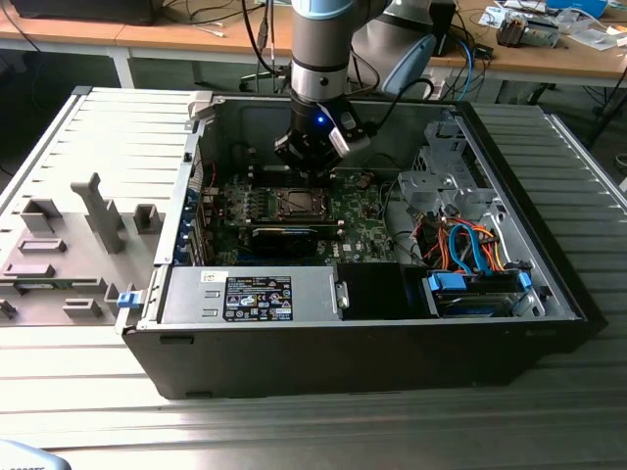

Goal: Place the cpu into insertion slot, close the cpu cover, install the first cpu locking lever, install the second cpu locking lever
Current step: 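Install the first cpu locking lever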

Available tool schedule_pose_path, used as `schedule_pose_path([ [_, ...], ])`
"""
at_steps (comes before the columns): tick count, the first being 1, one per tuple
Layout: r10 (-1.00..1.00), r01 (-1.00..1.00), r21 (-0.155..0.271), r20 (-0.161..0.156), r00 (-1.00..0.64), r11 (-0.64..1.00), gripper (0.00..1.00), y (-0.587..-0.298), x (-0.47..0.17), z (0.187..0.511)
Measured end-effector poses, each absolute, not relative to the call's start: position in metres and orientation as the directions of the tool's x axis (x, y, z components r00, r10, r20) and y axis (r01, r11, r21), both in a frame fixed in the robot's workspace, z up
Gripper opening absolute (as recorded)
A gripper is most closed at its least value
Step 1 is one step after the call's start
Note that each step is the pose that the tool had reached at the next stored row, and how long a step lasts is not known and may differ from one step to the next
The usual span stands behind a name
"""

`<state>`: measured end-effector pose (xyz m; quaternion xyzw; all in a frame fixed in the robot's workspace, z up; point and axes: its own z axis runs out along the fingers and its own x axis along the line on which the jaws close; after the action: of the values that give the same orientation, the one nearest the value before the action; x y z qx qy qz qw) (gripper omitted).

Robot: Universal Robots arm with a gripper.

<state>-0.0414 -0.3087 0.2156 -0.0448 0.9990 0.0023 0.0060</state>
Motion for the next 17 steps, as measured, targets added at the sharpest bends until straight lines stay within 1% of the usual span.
schedule_pose_path([
  [6, -0.084, -0.084, 0.004, -0.012, -0.996, 0.996, 0.11, -0.3092, -0.0414, 0.2156],
  [14, -0.011, -0.011, 0.001, -0.012, -1.0, 1.0, 0.11, -0.3093, -0.0414, 0.2163],
  [17, 0.005, 0.005, -0.005, -0.012, -1.0, 1.0, 0.11, -0.3093, -0.0414, 0.2217],
])
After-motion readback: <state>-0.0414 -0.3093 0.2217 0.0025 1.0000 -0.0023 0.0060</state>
